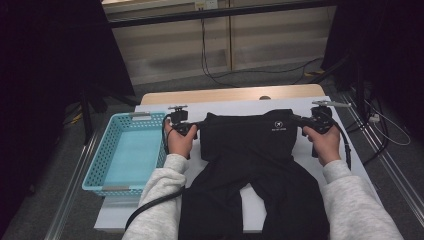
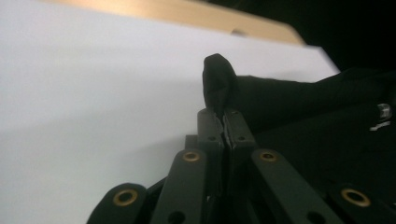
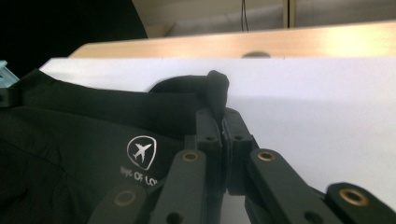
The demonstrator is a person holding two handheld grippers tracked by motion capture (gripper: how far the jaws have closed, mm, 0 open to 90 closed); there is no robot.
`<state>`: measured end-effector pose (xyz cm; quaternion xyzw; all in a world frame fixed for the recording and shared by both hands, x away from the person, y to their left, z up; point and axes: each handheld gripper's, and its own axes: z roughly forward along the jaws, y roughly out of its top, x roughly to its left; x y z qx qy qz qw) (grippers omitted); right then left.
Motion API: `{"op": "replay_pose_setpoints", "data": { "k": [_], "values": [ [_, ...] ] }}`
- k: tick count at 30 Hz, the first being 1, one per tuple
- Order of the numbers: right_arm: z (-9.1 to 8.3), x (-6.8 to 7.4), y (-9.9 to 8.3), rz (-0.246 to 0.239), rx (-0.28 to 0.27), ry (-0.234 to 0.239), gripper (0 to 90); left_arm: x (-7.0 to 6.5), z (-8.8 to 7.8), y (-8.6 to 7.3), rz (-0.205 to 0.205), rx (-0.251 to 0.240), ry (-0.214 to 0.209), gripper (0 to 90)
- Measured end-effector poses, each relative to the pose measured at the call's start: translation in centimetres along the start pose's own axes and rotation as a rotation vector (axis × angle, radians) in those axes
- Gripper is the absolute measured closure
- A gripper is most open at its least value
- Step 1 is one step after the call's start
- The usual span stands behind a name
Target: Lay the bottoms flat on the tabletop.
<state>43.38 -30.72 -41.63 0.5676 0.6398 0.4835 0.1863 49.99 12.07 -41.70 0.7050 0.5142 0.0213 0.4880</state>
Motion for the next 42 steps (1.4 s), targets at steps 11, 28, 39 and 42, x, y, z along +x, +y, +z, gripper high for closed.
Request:
{"op": "replay_pose_setpoints", "data": {
  "k": [11,28,39,42],
  "values": [
    [-0.5,0.3,-2.4,-0.052,0.089,0.029,87.3,0.1,-1.0,-1.7,0.008,0.065,-0.006,87.4],
    [-2.9,0.6,-4.8,-0.130,0.145,0.094,87.7,-0.8,-2.1,-3.2,0.025,0.166,-0.057,87.4],
    [0.9,-0.6,1.4,-0.116,0.153,0.068,88.1,0.6,0.8,3.8,-0.002,0.122,-0.048,87.5],
    [3.0,-1.1,6.5,-0.063,0.046,-0.003,88.1,0.6,2.4,7.8,0.025,0.050,-0.044,87.3]
  ]
}}
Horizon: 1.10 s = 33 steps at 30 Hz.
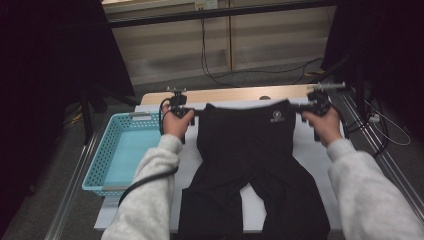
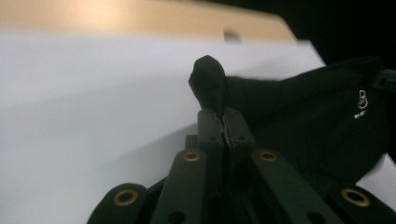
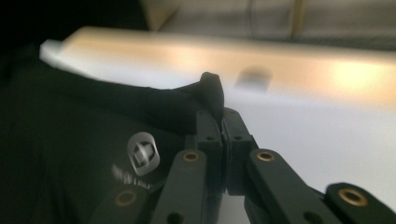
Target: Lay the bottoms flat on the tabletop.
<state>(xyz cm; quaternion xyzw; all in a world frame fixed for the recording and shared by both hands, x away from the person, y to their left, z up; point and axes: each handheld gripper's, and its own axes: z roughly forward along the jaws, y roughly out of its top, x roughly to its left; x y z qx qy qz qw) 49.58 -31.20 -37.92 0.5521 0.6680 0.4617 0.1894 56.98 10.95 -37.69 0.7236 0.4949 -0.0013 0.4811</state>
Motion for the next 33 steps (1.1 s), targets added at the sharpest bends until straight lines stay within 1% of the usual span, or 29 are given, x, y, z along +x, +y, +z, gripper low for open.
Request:
{"op": "replay_pose_setpoints", "data": {
  "k": [1,2,3,4,5,6,7,8,9,10,11,12,14,15,16,17,18,20,21,23,25,26,27,28,29,30,32,33],
  "values": [
    [0.5,-0.1,1.7,0.016,-0.062,-0.017,87.0,0.0,0.6,1.0,0.013,-0.043,0.021,86.4],
    [1.0,-0.1,3.0,-0.011,-0.114,-0.044,81.1,0.1,1.2,1.6,0.034,-0.067,0.068,79.1],
    [1.5,0.1,3.9,-0.024,-0.122,-0.102,64.4,0.2,1.8,1.9,0.024,-0.073,0.084,60.3],
    [2.0,0.2,4.4,0.016,-0.117,-0.119,48.1,0.2,2.1,1.7,0.023,-0.068,0.095,43.8],
    [2.2,0.4,4.4,0.018,-0.087,-0.108,50.8,0.0,2.3,1.3,0.048,-0.044,0.117,43.2],
    [2.3,0.7,3.9,-0.010,-0.064,-0.120,49.2,-0.2,2.4,0.7,0.070,-0.018,0.123,43.3],
    [2.2,0.9,3.3,-0.029,-0.038,-0.111,46.2,-0.4,2.4,0.0,0.069,-0.005,0.115,41.6],
    [2.0,1.1,2.4,-0.050,-0.007,-0.090,43.1,-0.5,2.4,-0.8,0.073,0.009,0.119,39.0],
    [1.6,1.3,1.4,-0.062,0.024,-0.096,38.5,-0.7,2.3,-1.6,0.082,0.029,0.128,35.2],
    [1.1,1.3,0.3,-0.071,0.047,-0.112,35.8,-0.8,2.2,-2.2,0.088,0.044,0.123,31.7],
    [0.7,1.3,-0.5,-0.068,0.064,-0.102,37.6,-1.0,2.1,-3.3,0.087,0.061,0.110,30.7],
    [0.0,1.3,-1.9,-0.075,0.076,-0.080,37.8,-1.3,1.9,-4.1,0.092,0.076,0.109,29.6],
    [-1.4,1.6,-4.0,-0.114,0.101,-0.107,33.2,-1.8,1.4,-5.5,0.105,0.098,0.113,26.3],
    [-2.0,1.7,-5.0,-0.120,0.116,-0.099,33.2,-2.0,1.1,-6.1,0.117,0.106,0.119,26.0],
    [-2.7,2.0,-5.9,-0.139,0.138,-0.103,32.4,-2.1,0.8,-6.6,0.124,0.112,0.121,25.1],
    [-3.4,2.2,-6.8,-0.148,0.153,-0.114,30.6,-2.3,0.5,-7.1,0.121,0.109,0.117,23.8],
    [-4.1,2.4,-7.6,-0.149,0.150,-0.115,31.3,-2.4,0.2,-7.6,0.129,0.116,0.120,23.5],
    [-5.4,2.8,-9.2,-0.135,0.155,-0.108,31.3,-2.6,-0.4,-8.5,0.134,0.125,0.121,22.4],
    [-6.0,2.9,-10.0,-0.125,0.157,-0.107,31.3,-2.8,-0.7,-8.9,0.143,0.133,0.132,22.3],
    [-6.9,3.2,-11.3,-0.112,0.163,-0.114,31.7,-3.0,-1.4,-9.5,0.146,0.134,0.139,21.7],
    [-7.7,3.5,-12.5,-0.095,0.175,-0.133,35.6,-3.3,-2.0,-10.2,0.152,0.131,0.131,21.3],
    [-8.1,3.5,-13.1,-0.082,0.178,-0.130,37.4,-3.4,-2.2,-10.5,0.160,0.121,0.135,21.3],
    [-8.4,3.7,-13.6,-0.075,0.184,-0.138,39.7,-3.4,-2.6,-10.9,0.172,0.119,0.133,21.2],
    [-8.7,3.8,-14.3,-0.082,0.194,-0.143,41.7,-3.4,-2.8,-11.1,0.174,0.120,0.133,21.0],
    [-8.9,3.9,-14.6,-0.073,0.195,-0.142,44.4,-3.3,-3.0,-11.5,0.179,0.118,0.137,20.9],
    [-9.2,4.0,-15.1,-0.065,0.197,-0.141,49.1,-3.3,-3.2,-11.8,0.183,0.123,0.140,20.6],
    [-9.3,4.2,-15.7,-0.069,0.214,-0.145,51.0,-3.2,-3.5,-12.4,0.190,0.137,0.149,19.8],
    [-9.4,4.2,-16.0,-0.063,0.224,-0.160,53.3,-3.2,-3.6,-12.7,0.194,0.140,0.148,19.3]
  ]
}}
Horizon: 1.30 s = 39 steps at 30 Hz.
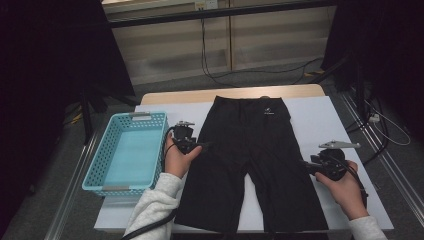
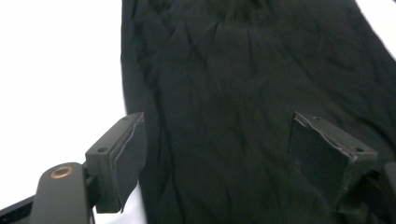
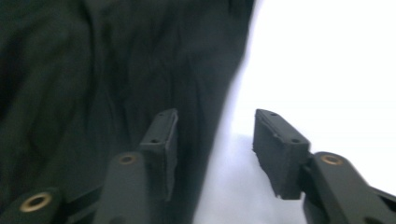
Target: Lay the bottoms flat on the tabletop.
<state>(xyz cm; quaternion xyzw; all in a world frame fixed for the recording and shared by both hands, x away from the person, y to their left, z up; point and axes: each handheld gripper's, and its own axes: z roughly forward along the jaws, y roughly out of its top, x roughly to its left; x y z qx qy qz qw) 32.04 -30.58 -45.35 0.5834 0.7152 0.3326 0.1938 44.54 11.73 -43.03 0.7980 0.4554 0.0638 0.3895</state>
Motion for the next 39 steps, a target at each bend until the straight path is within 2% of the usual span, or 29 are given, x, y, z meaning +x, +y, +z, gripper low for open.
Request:
{"op": "replay_pose_setpoints", "data": {
  "k": [1,2,4,7,9,13,19,24,26,29,31,35,39],
  "values": [
    [0.0,0.0,-0.3,0.009,-0.006,-0.006,55.3,-0.1,-0.1,-0.3,0.005,-0.001,0.001,19.3],
    [0.0,0.0,-0.6,0.011,-0.003,0.006,58.3,-0.1,-0.1,-0.6,0.015,0.002,0.002,19.1],
    [0.0,0.0,-1.1,-0.001,-0.022,0.004,57.8,-0.1,-0.2,-1.1,0.021,0.004,0.010,18.9],
    [-0.1,0.4,-1.4,-0.027,-0.037,0.005,45.3,0.0,-0.3,-1.7,0.033,0.016,0.007,18.3],
    [-0.2,0.6,-1.3,-0.040,-0.047,0.010,42.7,0.0,-0.4,-2.0,0.018,0.018,-0.001,18.0],
    [-0.7,1.1,-1.1,-0.055,-0.079,0.026,34.4,-0.2,-0.6,-2.6,0.035,0.018,-0.009,17.3],
    [-1.5,2.2,-0.5,-0.053,-0.126,0.058,24.8,-0.5,-0.9,-3.4,0.035,0.000,-0.033,17.0],
    [-1.1,3.4,-0.1,-0.082,-0.118,0.098,19.0,-0.9,-1.0,-4.0,0.051,0.027,-0.043,16.0],
    [-0.9,3.7,0.0,-0.099,-0.117,0.107,17.8,-0.8,-1.1,-4.2,0.040,0.017,-0.049,15.9],
    [-0.7,4.2,0.0,-0.105,-0.134,0.142,16.8,-0.5,-1.1,-4.5,0.041,0.032,-0.040,15.6],
    [-0.6,4.4,0.1,-0.112,-0.133,0.143,16.2,-0.5,-1.1,-4.7,0.033,0.030,-0.035,15.4],
    [-0.4,4.4,0.2,-0.125,-0.137,0.139,15.8,-0.7,-1.2,-4.8,0.043,0.030,-0.035,15.3],
    [-0.3,4.3,0.2,-0.118,-0.141,0.138,15.5,-0.8,-1.3,-4.9,0.046,0.034,-0.035,14.9]
  ]
}}
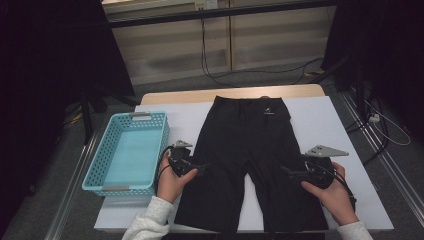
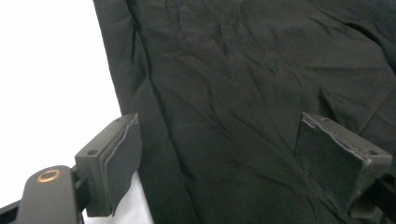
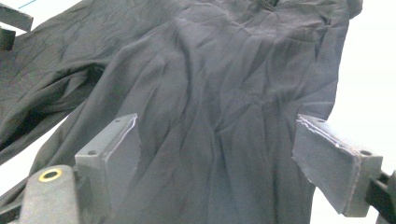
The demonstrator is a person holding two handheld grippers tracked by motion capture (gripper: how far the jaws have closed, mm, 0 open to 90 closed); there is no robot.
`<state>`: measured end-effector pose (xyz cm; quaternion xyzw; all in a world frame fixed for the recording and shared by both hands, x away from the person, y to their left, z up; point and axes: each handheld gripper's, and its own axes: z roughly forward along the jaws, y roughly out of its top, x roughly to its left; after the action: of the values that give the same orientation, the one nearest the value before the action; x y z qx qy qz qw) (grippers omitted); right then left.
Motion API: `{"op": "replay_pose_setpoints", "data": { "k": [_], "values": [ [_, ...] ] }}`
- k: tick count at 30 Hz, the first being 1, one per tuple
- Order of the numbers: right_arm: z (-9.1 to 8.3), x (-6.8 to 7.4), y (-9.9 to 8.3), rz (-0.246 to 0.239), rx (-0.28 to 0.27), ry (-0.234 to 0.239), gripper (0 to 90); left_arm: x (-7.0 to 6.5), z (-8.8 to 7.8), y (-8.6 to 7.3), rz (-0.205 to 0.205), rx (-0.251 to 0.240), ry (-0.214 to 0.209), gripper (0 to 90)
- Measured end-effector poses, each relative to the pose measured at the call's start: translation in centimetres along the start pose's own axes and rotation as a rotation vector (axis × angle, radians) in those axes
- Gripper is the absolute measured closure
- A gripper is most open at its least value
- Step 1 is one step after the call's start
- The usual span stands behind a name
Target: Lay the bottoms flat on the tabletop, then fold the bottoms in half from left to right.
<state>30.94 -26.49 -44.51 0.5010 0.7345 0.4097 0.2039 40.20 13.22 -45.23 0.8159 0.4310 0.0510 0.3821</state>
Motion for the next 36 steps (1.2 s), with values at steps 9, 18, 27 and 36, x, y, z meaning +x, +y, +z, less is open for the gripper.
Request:
{"op": "replay_pose_setpoints", "data": {
  "k": [9,18,27,36],
  "values": [
    [0.1,0.2,0.2,0.004,-0.027,0.012,13.8,0.2,-0.4,-0.4,-0.009,0.015,0.009,10.3],
    [0.5,0.5,0.6,-0.012,-0.033,0.029,13.2,-0.3,-0.6,-1.1,0.051,0.047,0.015,11.9],
    [1.1,0.9,1.1,-0.017,-0.043,0.056,13.2,-0.2,-1.0,-1.8,0.083,0.030,0.046,13.8],
    [1.4,1.4,1.6,-0.037,-0.055,0.074,13.2,-0.4,-1.1,-2.1,0.087,0.021,0.081,15.4]
  ]
}}
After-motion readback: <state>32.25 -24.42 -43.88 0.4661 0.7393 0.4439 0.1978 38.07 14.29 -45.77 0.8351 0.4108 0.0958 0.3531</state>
